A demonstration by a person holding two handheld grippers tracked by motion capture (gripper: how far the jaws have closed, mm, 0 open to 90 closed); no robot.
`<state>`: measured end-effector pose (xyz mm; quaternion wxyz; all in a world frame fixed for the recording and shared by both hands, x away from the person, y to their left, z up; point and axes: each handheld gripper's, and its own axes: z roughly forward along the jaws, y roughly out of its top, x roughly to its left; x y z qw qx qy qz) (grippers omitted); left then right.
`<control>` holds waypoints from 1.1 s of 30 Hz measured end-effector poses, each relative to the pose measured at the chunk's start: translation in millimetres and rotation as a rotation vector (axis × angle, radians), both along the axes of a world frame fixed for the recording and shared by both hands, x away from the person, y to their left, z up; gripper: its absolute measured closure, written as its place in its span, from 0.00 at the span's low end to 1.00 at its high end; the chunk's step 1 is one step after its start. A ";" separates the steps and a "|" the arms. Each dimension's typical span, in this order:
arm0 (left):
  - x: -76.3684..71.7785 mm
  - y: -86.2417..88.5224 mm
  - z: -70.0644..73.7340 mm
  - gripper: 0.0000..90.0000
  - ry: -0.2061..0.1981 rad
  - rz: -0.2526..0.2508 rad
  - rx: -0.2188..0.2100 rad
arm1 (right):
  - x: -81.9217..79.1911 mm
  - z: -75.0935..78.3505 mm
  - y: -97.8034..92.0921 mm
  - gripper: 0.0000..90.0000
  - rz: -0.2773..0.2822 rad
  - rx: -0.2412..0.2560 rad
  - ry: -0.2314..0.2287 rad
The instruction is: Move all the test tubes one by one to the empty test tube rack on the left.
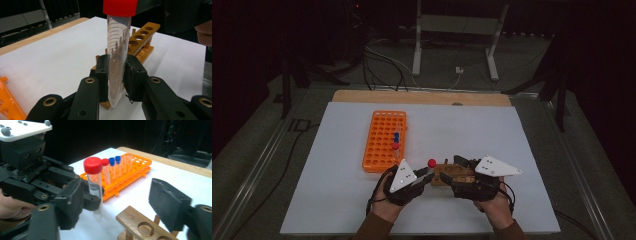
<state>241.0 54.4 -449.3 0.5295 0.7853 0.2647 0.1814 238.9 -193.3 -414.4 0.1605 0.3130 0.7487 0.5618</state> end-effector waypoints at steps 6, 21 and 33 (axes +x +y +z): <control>5.6 11.8 1.2 0.84 0.003 0.049 -0.017 | 4.4 -0.4 -7.0 0.14 -0.045 0.015 0.019; 22.6 40.6 1.0 0.84 -0.008 0.212 -0.050 | 13.3 -1.2 -29.1 0.00 -0.166 0.024 0.035; 32.0 59.7 -9.5 0.84 -0.012 0.327 -0.028 | 13.0 -0.6 -32.6 0.00 -0.179 0.024 0.020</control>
